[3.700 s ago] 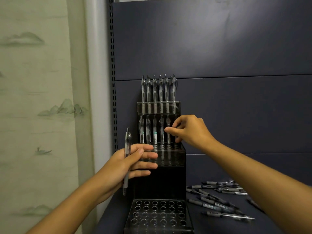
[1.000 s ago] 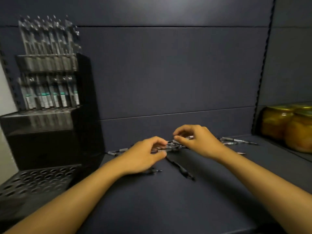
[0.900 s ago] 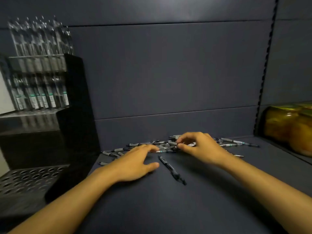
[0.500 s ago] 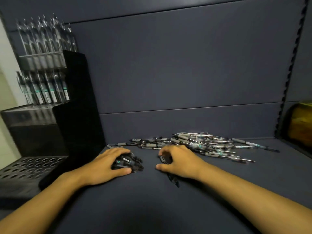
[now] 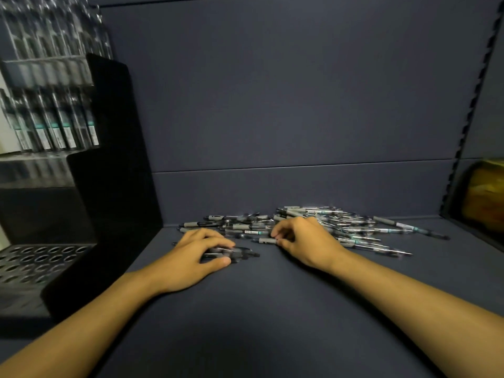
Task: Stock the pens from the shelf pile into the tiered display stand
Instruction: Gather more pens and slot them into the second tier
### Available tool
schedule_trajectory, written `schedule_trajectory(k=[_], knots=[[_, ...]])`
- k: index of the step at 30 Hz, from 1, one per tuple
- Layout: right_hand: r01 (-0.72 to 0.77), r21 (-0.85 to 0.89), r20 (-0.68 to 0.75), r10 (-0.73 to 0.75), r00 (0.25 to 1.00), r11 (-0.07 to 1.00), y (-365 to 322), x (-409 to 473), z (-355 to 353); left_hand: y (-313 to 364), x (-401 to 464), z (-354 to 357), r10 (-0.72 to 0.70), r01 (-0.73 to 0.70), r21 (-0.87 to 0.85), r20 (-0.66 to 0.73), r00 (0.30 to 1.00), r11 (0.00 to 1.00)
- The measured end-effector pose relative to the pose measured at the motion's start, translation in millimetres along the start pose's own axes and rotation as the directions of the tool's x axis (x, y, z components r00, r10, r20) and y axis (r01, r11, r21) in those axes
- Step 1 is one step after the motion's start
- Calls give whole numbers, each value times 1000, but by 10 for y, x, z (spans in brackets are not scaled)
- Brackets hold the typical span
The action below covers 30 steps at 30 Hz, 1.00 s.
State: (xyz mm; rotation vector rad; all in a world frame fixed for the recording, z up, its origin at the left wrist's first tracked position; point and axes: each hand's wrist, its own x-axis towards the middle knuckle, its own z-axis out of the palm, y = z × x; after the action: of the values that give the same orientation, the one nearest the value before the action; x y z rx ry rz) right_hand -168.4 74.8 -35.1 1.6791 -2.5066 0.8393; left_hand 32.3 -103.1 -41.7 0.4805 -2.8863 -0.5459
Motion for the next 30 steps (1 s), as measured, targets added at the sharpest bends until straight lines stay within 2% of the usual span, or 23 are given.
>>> schedule_trajectory(k=[6, 11, 15, 21, 30], knots=[[-7, 34, -43, 9, 999, 999, 33, 52, 18, 405, 244, 220, 118, -119, -45, -31, 993, 992], [29, -6, -59, -30, 998, 1000, 63, 22, 46, 436, 382, 237, 84, -75, 88, -103, 991, 993], [116, -117, -130, -132, 983, 986, 72, 76, 24, 411, 509, 197, 66, -58, 112, -71, 995, 992], [98, -161, -65, -110, 992, 982, 93, 96, 39, 391, 618, 206, 24, -18, 154, -37, 999, 988], [181, -5, 44, -181, 982, 983, 120, 6, -72, 402, 562, 191, 55, -48, 174, -37, 998, 984]])
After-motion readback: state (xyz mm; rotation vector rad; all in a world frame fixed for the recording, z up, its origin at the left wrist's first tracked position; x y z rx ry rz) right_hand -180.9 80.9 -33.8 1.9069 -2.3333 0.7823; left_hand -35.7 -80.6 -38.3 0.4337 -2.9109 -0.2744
